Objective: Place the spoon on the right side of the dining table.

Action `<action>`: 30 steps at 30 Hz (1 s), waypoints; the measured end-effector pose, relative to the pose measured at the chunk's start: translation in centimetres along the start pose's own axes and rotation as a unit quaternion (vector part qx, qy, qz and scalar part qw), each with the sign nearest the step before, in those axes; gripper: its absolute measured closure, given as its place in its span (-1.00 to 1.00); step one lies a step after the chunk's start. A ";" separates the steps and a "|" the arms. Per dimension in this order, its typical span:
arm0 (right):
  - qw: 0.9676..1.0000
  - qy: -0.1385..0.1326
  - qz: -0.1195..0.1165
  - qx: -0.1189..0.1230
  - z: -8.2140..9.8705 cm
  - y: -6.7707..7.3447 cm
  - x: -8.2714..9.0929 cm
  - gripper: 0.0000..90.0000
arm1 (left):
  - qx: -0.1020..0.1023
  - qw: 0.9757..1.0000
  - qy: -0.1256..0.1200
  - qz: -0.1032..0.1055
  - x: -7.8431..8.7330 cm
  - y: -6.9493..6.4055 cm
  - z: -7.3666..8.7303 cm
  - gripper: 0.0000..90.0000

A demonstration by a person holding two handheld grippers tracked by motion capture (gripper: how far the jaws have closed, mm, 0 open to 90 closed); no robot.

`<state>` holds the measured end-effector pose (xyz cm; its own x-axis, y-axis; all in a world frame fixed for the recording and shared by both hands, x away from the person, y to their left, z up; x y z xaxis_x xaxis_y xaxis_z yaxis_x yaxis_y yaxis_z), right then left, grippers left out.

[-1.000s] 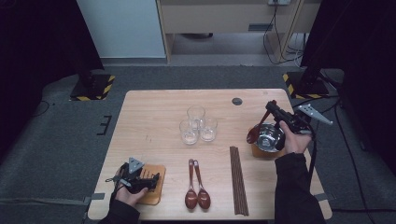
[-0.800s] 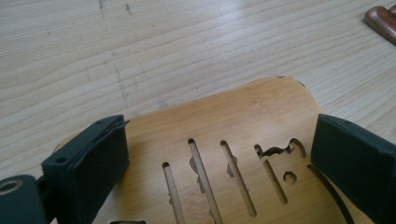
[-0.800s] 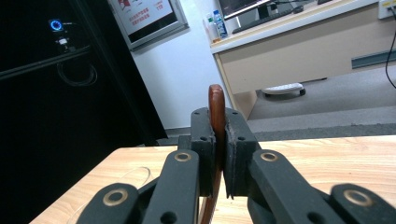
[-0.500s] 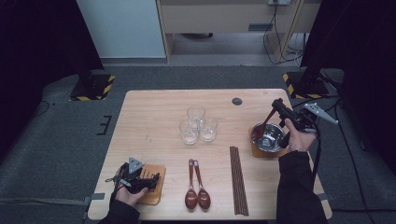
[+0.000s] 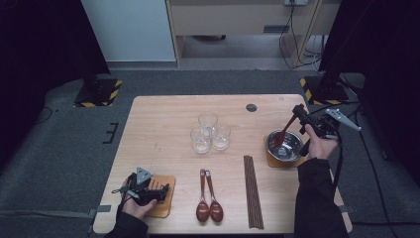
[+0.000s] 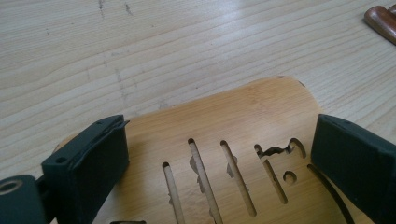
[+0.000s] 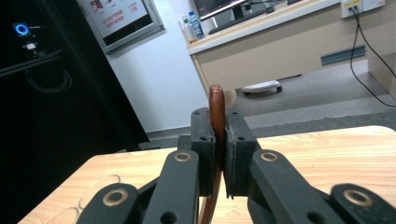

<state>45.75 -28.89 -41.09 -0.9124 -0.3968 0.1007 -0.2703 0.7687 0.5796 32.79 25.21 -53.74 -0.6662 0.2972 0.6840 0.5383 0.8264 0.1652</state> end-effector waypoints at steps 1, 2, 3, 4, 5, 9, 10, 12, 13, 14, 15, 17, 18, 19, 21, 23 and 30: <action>1.000 0.000 0.002 0.000 0.0 -0.1 0.0 0.88 | 0.000 1.000 0.000 0.000 0.0 0.0 0.0 -0.93; 1.000 0.000 0.004 -0.001 0.0 -0.2 -0.1 0.88 | 0.000 1.000 0.000 0.000 0.0 0.0 0.0 -0.93; 1.000 0.000 0.007 -0.002 0.0 -0.3 -0.1 0.88 | 0.000 1.000 0.000 0.000 0.0 0.0 0.0 -0.93; 1.000 0.000 0.008 -0.002 0.0 -0.4 -0.2 0.88 | 0.000 1.000 0.000 0.000 0.0 0.0 0.0 -0.93; 1.000 0.000 0.011 -0.002 0.0 -0.5 -0.2 0.88 | 0.000 1.000 0.000 0.000 0.0 0.0 0.0 -0.93; 1.000 0.003 0.019 -0.003 0.0 -0.9 -0.5 0.88 | 0.000 1.000 0.000 0.000 0.0 0.0 0.0 -0.93; 1.000 0.005 0.022 -0.002 0.1 -1.0 -0.6 0.88 | 0.000 1.000 0.000 0.000 0.0 0.0 0.0 -0.93; 1.000 0.007 0.026 -0.004 0.1 -1.1 -0.7 0.88 | 0.000 1.000 0.000 0.000 0.0 0.0 0.0 -0.93; 1.000 0.008 0.028 -0.003 0.1 -1.2 -0.8 0.88 | 0.000 1.000 0.000 0.000 0.0 0.0 0.0 -0.93; 1.000 0.009 0.030 -0.002 0.2 -1.3 -0.8 0.88 | 0.000 1.000 0.000 0.001 0.0 0.0 0.0 -0.93; 0.999 0.010 0.032 -0.003 0.2 -1.3 -0.9 0.88 | 0.000 1.000 0.000 0.000 0.0 0.0 0.0 -0.93; 0.999 0.012 0.035 -0.001 0.3 -1.4 -1.0 0.88 | 0.000 1.000 0.000 0.000 0.0 0.0 0.0 -0.93; 0.999 0.013 0.036 -0.002 0.3 -1.4 -1.1 0.88 | 0.000 1.000 0.000 0.001 0.0 0.0 0.0 -0.93; 0.999 0.015 0.039 -0.002 0.4 -1.5 -1.1 0.88 | -0.001 1.000 0.000 0.001 0.0 0.0 0.0 -0.93; 0.999 0.017 0.043 -0.001 0.4 -1.7 -1.3 0.88 | -0.001 1.000 0.000 0.001 0.0 0.0 0.0 -0.93; 0.999 0.019 0.048 0.001 0.5 -1.8 -1.3 0.88 | -0.001 1.000 0.000 0.001 0.0 0.0 0.0 -0.93; 0.998 0.029 0.057 0.006 0.8 -2.0 -1.7 0.88 | -0.001 1.000 0.000 0.001 0.0 0.0 0.0 -0.93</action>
<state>47.56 -29.38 -43.03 -0.9181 -0.3345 0.2125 -0.1698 0.8165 0.5518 32.79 25.23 -53.73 -0.6651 0.2985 0.6845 0.5403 0.8251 0.1651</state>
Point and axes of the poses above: each handheld gripper's, and its own axes: x roughly backward along the jaws, z roughly out of its underside, y roughly to its left, the point moved 1 cm from there along -x, roughly forward along the jaws, and after that the axes turned 13 degrees about -x, right-handed, at the moved point
